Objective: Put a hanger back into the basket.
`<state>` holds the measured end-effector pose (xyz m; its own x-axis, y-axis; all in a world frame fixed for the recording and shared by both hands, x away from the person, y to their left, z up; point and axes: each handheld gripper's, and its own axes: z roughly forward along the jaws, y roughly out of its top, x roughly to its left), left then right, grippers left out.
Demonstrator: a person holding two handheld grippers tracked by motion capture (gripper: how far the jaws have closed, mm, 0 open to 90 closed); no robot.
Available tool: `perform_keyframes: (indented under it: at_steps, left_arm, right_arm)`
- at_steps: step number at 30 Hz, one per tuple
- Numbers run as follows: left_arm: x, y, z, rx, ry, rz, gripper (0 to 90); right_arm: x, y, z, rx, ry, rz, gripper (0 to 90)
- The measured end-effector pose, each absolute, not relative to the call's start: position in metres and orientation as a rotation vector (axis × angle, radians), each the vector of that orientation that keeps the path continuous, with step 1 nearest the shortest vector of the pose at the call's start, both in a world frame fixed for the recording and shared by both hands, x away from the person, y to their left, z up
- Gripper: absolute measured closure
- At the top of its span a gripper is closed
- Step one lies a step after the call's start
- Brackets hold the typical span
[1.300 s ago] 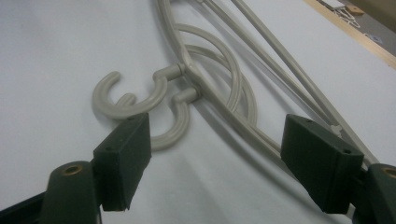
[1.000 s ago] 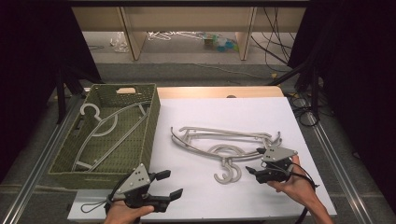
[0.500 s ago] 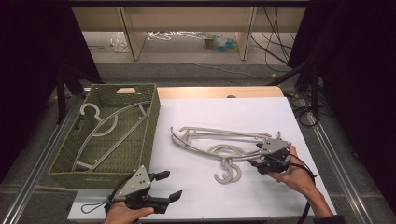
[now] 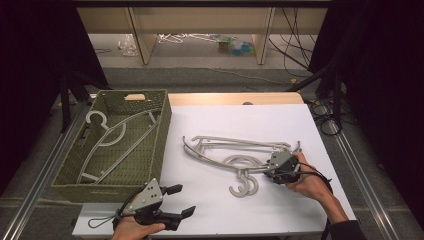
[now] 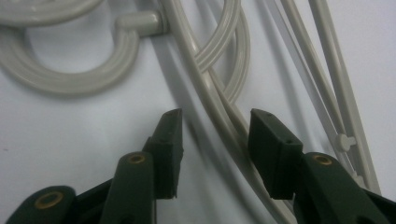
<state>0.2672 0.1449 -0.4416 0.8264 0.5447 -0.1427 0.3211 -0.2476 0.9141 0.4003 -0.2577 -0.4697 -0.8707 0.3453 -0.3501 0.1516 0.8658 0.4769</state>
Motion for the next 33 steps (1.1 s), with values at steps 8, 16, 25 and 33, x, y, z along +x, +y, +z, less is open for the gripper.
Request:
perform_keyframes:
  at_steps: [8, 16, 25, 33]
  left_arm:
    - [0.268, 0.144, -0.443, 1.860, 0.660, 0.230, 23.6]
    - [0.269, 0.143, -0.444, 1.866, 0.657, 0.225, 23.7]
    - [0.279, 0.136, -0.441, 1.887, 0.644, 0.277, 27.8]
    - [0.314, 0.099, -0.441, 2.024, 0.528, 0.485, 30.1]
  right_arm:
    - [0.408, -0.261, -0.468, 0.237, 2.620, 0.598, 71.2]
    - [0.404, -0.256, -0.469, 0.105, 2.682, 0.551, 74.7]
    - [0.406, -0.255, -0.467, -0.042, 2.674, 0.511, 79.8]
    - [0.392, -0.254, -0.435, -0.176, 2.671, 0.581, 82.5]
